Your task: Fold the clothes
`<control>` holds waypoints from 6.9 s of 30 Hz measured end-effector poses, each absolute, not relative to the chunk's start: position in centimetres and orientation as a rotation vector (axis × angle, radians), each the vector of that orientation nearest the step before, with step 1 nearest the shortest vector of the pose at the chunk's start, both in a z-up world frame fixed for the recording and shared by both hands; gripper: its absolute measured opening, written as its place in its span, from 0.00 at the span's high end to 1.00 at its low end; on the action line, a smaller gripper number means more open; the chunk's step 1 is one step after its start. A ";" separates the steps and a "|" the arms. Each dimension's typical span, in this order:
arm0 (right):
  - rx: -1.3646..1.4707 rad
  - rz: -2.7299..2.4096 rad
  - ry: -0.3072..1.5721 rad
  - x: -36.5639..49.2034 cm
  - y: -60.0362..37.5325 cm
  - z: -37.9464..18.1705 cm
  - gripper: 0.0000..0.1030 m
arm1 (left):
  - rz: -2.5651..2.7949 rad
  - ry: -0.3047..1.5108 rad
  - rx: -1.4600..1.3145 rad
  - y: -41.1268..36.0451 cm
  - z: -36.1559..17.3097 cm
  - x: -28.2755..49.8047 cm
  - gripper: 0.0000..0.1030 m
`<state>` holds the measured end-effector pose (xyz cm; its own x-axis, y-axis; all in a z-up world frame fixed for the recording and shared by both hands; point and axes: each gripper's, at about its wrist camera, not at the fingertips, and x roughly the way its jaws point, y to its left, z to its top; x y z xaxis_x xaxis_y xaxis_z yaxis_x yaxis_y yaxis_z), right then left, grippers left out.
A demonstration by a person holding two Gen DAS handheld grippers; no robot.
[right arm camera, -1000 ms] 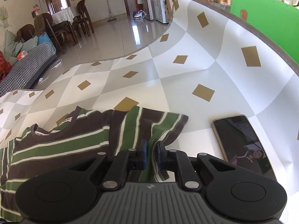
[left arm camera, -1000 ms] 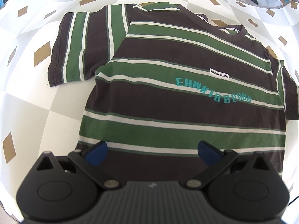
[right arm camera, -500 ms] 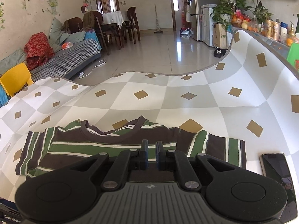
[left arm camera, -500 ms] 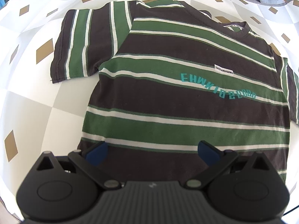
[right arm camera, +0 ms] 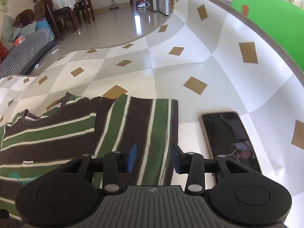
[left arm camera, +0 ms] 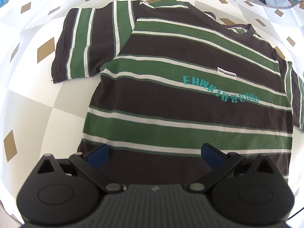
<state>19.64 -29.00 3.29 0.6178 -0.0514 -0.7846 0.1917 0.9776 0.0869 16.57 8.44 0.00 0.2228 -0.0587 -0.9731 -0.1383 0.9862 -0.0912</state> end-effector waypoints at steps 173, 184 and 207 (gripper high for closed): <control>0.188 0.124 1.166 14.0 -15.0 2.4 0.61 | -0.029 0.894 -0.347 12.5 3.8 22.6 0.93; 0.191 0.115 1.166 13.8 -15.9 2.7 0.61 | -0.112 1.003 -0.349 8.9 1.6 21.3 0.60; 0.164 0.101 1.192 13.9 -15.6 1.9 0.61 | 0.004 1.036 -0.307 10.0 0.3 21.4 0.30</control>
<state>13.87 -15.62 1.90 0.3672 0.1646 -0.9154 0.0082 0.9836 0.1802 21.44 10.00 0.32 0.5135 -0.1407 -0.8465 -0.1476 0.9573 -0.2487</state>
